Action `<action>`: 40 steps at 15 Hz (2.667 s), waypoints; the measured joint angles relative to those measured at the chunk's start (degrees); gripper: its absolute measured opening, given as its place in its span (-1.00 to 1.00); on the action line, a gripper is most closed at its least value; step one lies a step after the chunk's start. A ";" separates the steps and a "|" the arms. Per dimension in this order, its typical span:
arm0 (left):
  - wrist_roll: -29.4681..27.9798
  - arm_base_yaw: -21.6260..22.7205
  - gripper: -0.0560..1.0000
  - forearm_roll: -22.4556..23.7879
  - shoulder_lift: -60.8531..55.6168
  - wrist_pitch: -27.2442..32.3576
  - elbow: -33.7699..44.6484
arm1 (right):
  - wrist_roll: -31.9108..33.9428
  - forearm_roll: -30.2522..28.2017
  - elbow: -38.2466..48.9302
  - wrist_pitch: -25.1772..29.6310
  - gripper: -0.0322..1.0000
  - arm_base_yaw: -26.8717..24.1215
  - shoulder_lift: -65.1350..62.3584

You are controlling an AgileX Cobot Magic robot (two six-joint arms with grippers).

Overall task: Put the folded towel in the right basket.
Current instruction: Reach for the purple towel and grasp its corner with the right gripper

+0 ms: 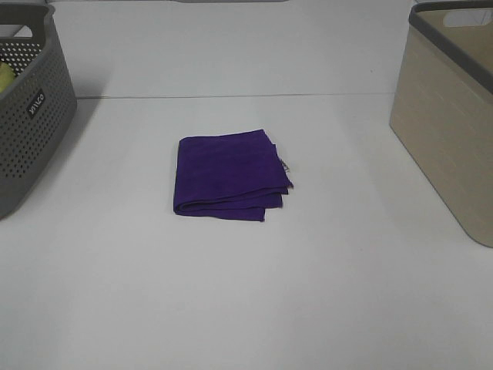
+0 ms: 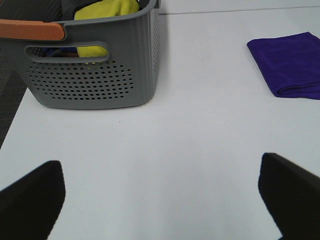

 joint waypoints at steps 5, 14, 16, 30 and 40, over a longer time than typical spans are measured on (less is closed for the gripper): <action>0.00 0.00 0.98 0.00 0.00 0.00 0.00 | 0.00 0.00 0.00 0.00 0.96 0.00 0.00; 0.00 0.00 0.98 0.00 0.00 0.00 0.00 | -1.20 8.71 -21.26 -0.17 0.96 0.00 48.07; 0.00 0.00 0.98 0.00 0.00 0.00 0.00 | -1.26 12.49 -27.27 -0.29 0.96 0.00 59.13; 0.00 0.00 0.98 0.00 0.00 0.00 0.00 | -12.55 31.11 -60.05 -8.48 0.96 12.03 120.15; 0.00 0.00 0.98 0.00 0.00 0.00 0.00 | -6.36 29.11 -73.63 -10.54 0.92 15.36 136.88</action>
